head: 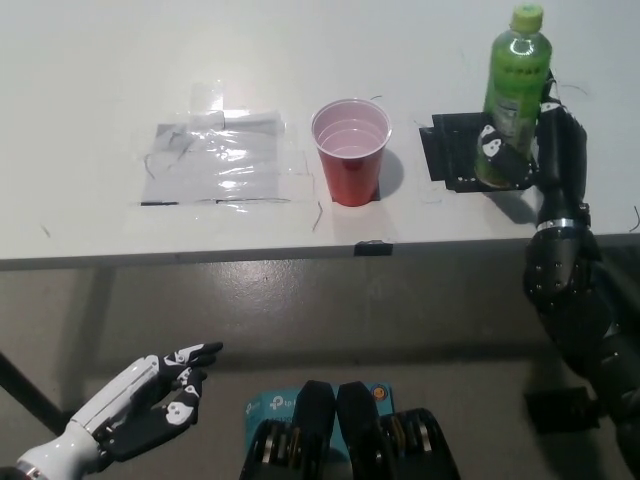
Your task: The robot uses its right hand to pick up a bottle kept in the middle of the desk and tilt it into a cup kept next to it to pour water out
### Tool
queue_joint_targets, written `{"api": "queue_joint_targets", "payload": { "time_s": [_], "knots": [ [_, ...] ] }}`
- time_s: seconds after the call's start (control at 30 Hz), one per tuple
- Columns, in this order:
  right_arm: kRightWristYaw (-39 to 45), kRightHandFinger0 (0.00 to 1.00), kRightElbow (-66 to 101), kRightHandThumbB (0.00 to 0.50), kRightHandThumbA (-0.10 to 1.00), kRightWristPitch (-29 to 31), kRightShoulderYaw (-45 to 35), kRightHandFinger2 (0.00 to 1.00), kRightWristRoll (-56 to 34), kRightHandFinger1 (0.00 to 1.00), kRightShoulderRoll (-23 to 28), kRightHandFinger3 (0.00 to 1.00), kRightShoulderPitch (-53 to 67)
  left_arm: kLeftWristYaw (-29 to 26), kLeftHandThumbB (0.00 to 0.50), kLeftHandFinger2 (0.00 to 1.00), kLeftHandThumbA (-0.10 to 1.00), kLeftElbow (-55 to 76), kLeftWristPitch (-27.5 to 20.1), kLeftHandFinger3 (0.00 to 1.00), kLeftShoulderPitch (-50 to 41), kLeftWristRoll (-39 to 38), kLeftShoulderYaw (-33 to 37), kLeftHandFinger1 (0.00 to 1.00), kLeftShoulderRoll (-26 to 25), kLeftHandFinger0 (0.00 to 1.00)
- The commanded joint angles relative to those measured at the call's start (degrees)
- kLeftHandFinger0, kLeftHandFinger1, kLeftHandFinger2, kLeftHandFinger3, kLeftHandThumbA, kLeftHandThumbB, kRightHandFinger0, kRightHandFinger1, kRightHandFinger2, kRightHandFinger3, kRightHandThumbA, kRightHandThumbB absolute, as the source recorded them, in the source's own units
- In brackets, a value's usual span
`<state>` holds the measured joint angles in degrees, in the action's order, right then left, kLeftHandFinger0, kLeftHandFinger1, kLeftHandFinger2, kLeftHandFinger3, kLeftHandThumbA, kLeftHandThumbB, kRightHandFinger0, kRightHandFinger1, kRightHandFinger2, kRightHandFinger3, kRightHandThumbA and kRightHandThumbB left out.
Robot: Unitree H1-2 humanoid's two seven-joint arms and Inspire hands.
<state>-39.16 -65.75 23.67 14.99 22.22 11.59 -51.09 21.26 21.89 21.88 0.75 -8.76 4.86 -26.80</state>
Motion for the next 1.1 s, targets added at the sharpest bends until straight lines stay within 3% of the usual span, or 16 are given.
{"api": "queue_joint_targets", "payload": {
  "time_s": [0.0,0.03,0.07,0.33,0.4,0.43,0.47,0.5,0.53,0.57,0.63,0.7,0.83,1.07],
  "knots": [
    [-1.99,0.58,-0.73,0.085,0.26,3.26,-0.23,1.00,-0.87,0.76,-0.32,1.00,-1.97,0.85,0.230,1.00,0.89,1.65,-2.05,1.00,0.74,-0.23,-1.01,1.00,-1.18,1.00],
    [-2.17,0.65,-1.16,0.083,0.30,3.26,-0.19,1.00,-0.75,0.83,-0.39,1.00,-1.77,0.85,0.239,1.00,0.89,1.58,-2.10,1.00,0.77,-0.19,-0.99,1.00,-1.18,1.00],
    [-2.21,0.66,-1.25,0.082,0.30,3.26,-0.18,1.00,-0.74,0.83,-0.40,1.00,-1.76,0.85,0.239,1.00,0.89,1.57,-2.11,1.00,0.78,-0.19,-0.99,1.00,-1.17,1.00],
    [-2.67,0.59,-1.06,0.087,0.29,3.26,1.04,1.00,-0.41,0.78,0.06,1.00,-0.30,0.80,0.227,1.00,0.89,1.67,-2.17,1.00,0.73,-0.07,-0.97,1.00,-1.15,0.99],
    [-2.99,0.62,-1.54,0.095,0.35,3.26,1.25,1.00,0.00,0.86,0.08,1.00,-0.30,0.95,0.228,1.00,0.89,1.45,-2.52,1.00,0.80,-0.14,-0.93,1.00,-1.17,0.99],
    [-3.39,0.68,-1.57,0.117,0.39,3.26,1.38,1.00,0.14,0.94,0.08,1.00,-0.29,0.96,0.231,1.00,0.90,1.47,-2.50,1.00,0.78,-0.14,-0.93,1.00,-1.18,1.00],
    [-4.96,0.91,-2.46,0.150,0.48,3.26,1.89,1.00,1.44,1.00,-0.06,1.00,-0.54,0.94,0.236,1.00,0.90,1.71,-1.99,1.00,0.81,-0.17,-1.08,1.00,-1.42,1.00],
    [-6.18,1.00,-3.76,0.205,0.58,3.25,2.18,1.00,2.65,1.00,-0.16,1.00,-0.99,0.94,0.237,1.00,0.89,1.87,-1.79,1.00,0.83,-0.23,-1.17,1.00,-1.53,1.00],
    [-6.63,1.00,-4.43,0.262,0.65,2.83,2.26,1.00,2.94,1.00,-0.24,1.00,-1.24,0.91,0.245,1.00,0.90,1.96,-1.69,1.00,0.81,-0.18,-1.18,1.00,-1.56,1.00],
    [-6.82,1.00,-4.92,0.278,0.66,2.27,2.25,1.00,2.96,1.00,-0.34,1.00,-1.45,0.85,0.247,1.00,0.90,2.05,-1.53,1.00,0.79,-0.09,-1.17,1.00,-1.58,1.00],
    [-6.47,1.00,-6.81,0.468,0.84,-1.23,2.91,1.00,3.59,1.00,-0.27,1.00,-2.32,0.96,0.231,1.00,0.91,1.90,-2.05,1.00,0.79,-0.01,-1.10,1.00,-1.68,0.99],
    [-5.39,1.00,-7.69,0.497,0.88,-2.65,3.39,1.00,3.78,1.00,-0.31,1.00,-2.81,0.76,0.229,1.00,0.90,1.92,-1.91,1.00,0.50,-0.07,-1.26,1.00,-1.60,0.98],
    [-4.10,1.00,-8.05,0.500,0.99,-6.10,4.00,1.00,4.38,1.00,0.09,1.00,-3.18,0.68,0.229,1.00,0.89,2.10,-1.79,1.00,0.42,-0.13,-1.32,1.00,-1.48,0.99],
    [-0.81,1.00,-8.11,0.500,1.00,-10.53,3.82,1.00,3.90,1.00,0.47,1.00,-3.75,0.57,0.216,1.00,0.89,1.92,-2.07,1.00,0.37,-0.21,-1.33,1.00,-1.12,1.00]
  ]
}}
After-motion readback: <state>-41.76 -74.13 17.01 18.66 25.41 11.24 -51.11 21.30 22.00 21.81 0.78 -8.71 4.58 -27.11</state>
